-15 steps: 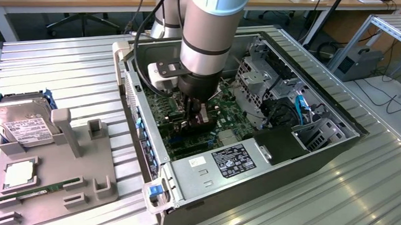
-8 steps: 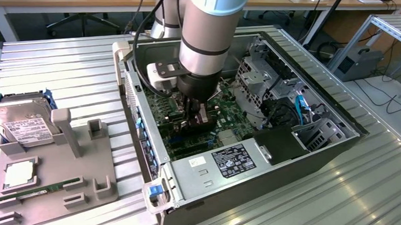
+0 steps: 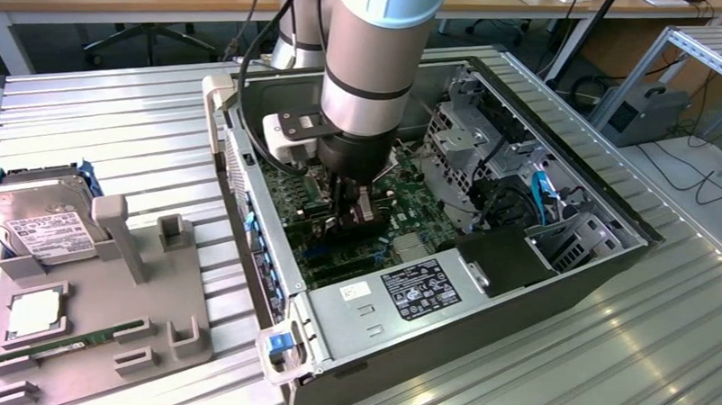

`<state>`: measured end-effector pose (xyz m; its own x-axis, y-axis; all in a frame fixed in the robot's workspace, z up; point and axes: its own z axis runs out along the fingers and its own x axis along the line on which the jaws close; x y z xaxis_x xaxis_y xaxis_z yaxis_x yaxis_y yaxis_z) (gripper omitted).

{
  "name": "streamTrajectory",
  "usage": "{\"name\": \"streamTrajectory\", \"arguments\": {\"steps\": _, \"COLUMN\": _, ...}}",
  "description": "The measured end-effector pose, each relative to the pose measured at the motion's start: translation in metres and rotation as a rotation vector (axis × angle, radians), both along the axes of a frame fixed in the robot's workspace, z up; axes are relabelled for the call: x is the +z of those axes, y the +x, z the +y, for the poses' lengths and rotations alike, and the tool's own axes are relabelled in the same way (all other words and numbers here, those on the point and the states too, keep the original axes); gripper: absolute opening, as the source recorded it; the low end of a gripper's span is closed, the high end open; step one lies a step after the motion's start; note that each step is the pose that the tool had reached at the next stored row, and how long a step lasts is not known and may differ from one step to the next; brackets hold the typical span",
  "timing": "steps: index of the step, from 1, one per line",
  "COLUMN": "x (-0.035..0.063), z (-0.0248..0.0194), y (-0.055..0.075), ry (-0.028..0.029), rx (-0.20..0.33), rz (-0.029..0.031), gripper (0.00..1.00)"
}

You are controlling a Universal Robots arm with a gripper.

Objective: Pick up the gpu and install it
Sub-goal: 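Insert the gpu into the slot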

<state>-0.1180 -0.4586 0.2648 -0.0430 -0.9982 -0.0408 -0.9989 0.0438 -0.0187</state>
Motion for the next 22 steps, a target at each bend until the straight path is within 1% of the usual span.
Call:
{"name": "streamTrajectory", "arguments": {"steps": 16, "x": -0.0009, "z": -0.0002, "y": -0.0003, "ry": 0.0000, "rx": 0.000, "rz": 0.0000, "gripper": 0.27}}
{"name": "streamTrajectory", "arguments": {"steps": 17, "x": -0.0015, "z": 0.0000, "y": -0.0004, "ry": 0.0021, "rx": 0.000, "rz": -0.0004, "gripper": 0.27}}
{"name": "streamTrajectory", "arguments": {"steps": 18, "x": -0.0016, "z": -0.0001, "y": -0.0004, "ry": 0.0014, "rx": 0.000, "rz": -0.0006, "gripper": 0.28}}
{"name": "streamTrajectory", "arguments": {"steps": 19, "x": -0.0009, "z": -0.0003, "y": -0.0003, "ry": -0.0001, "rx": 0.000, "rz": 0.0001, "gripper": 0.34}}
{"name": "streamTrajectory", "arguments": {"steps": 20, "x": -0.0010, "z": -0.0003, "y": -0.0003, "ry": 0.0001, "rx": 0.000, "rz": 0.0000, "gripper": 0.34}}
{"name": "streamTrajectory", "arguments": {"steps": 21, "x": -0.0010, "z": -0.0003, "y": -0.0003, "ry": 0.0002, "rx": 0.000, "rz": -0.0002, "gripper": 0.41}}
{"name": "streamTrajectory", "arguments": {"steps": 22, "x": -0.0010, "z": -0.0003, "y": -0.0003, "ry": 0.0001, "rx": 0.000, "rz": -0.0001, "gripper": 0.41}}
